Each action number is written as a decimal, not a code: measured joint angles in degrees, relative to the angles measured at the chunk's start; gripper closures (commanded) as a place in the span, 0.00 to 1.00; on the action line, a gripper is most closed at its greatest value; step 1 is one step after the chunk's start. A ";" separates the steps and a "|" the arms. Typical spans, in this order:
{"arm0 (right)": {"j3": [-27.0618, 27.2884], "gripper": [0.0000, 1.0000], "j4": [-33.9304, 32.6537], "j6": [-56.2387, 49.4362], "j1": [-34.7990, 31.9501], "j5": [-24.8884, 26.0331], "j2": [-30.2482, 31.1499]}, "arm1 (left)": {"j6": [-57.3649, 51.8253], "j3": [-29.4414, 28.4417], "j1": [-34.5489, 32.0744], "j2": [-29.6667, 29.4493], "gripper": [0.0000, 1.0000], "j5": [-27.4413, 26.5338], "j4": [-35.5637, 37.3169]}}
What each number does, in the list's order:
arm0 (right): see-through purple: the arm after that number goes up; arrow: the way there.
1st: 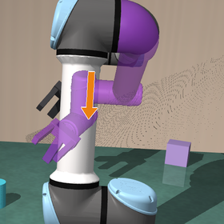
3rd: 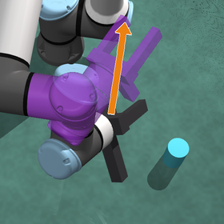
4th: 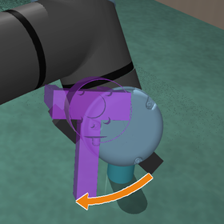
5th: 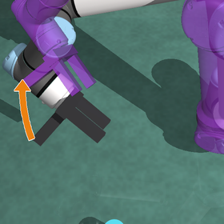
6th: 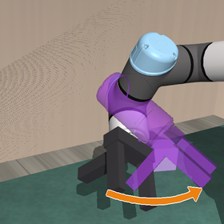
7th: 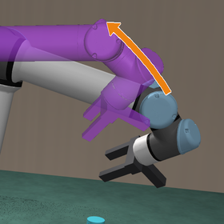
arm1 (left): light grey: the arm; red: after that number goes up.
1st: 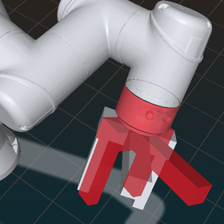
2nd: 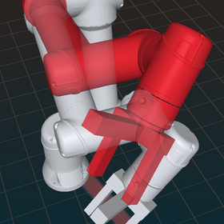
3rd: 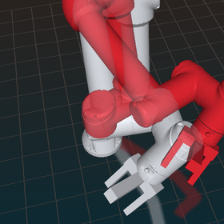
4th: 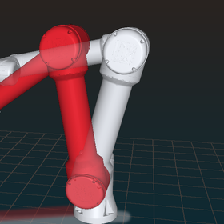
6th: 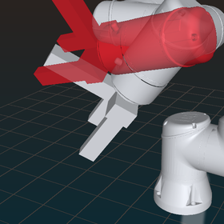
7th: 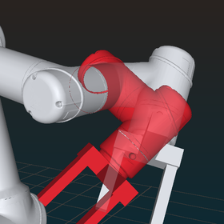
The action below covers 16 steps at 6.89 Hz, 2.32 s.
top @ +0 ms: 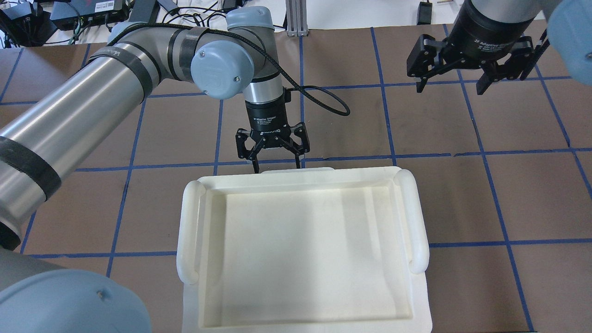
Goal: Put scissors in drawer and close it
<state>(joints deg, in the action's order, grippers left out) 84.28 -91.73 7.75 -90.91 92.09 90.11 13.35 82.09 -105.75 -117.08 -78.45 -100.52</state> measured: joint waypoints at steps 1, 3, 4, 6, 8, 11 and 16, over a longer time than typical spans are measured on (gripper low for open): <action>-1.69 0.00 -0.41 -0.07 -0.11 -0.04 -1.45 | 0.01 0.17 0.01 0.07 0.00 -0.01 -0.31; -3.20 0.00 -1.00 -0.03 -0.21 -0.01 -2.64 | 0.04 0.49 0.15 0.03 0.00 -0.07 -1.13; -3.46 0.00 -1.11 -0.02 -0.15 0.01 -2.82 | 0.07 0.70 0.18 -0.06 0.00 -0.10 -1.27; -3.37 0.00 -1.13 0.00 -0.16 0.01 -2.90 | 0.06 0.88 0.35 -0.19 0.00 -0.10 -1.28; -3.34 0.00 -1.37 0.06 -0.18 -0.56 -3.08 | -0.04 0.71 0.62 -0.10 0.00 -0.15 -1.06; -3.25 0.00 -1.68 0.07 -0.19 -1.51 -3.18 | -1.94 -4.09 6.63 3.25 0.00 -0.13 3.16; -3.16 0.00 -1.62 0.07 -0.15 -1.64 -3.18 | -19.90 -6.11 23.50 17.48 0.00 -10.28 8.36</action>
<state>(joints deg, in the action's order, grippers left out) 81.12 -93.35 7.82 -91.06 90.45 86.93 -6.55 75.97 -82.25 -99.60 -88.73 -92.16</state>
